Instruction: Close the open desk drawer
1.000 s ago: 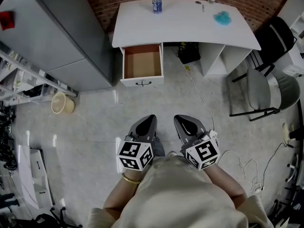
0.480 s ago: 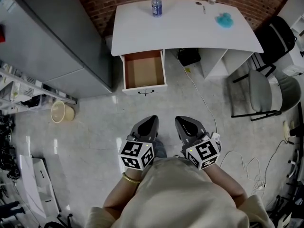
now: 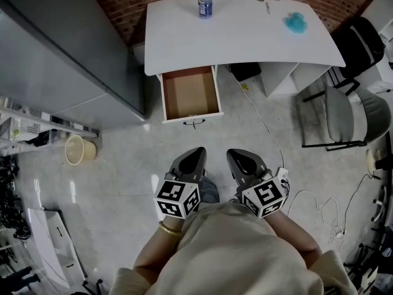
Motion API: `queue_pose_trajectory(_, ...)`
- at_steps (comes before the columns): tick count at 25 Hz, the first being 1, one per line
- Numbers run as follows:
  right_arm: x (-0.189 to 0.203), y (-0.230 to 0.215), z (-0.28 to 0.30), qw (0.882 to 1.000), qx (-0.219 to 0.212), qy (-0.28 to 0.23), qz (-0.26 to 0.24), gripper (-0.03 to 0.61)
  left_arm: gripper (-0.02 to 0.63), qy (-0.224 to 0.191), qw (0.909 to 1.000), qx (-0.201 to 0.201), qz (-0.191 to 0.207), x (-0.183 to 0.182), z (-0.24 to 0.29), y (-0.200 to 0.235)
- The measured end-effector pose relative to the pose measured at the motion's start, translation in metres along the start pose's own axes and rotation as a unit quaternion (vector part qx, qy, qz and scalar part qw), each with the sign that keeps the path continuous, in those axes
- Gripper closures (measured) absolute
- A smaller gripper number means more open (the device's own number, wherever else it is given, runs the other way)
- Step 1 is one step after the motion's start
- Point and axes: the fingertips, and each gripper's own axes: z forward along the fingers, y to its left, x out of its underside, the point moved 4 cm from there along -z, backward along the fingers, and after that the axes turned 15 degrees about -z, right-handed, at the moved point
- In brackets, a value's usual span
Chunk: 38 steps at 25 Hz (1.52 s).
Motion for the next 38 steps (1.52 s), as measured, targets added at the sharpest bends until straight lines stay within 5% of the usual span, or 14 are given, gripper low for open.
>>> queue_pose_trajectory(17,0.002,0.003,0.096,0.998,0.006,0.034,0.051,0.577,0.617,0.025,0.9992,-0.014,-0.028,-0.030,0.009,0.096)
queue_pose_trajectory(38,0.053,-0.011,0.162,0.992,0.015,0.082,0.097,0.576,0.617,0.060,0.9950,-0.035,-0.072,-0.010,0.048,0.182)
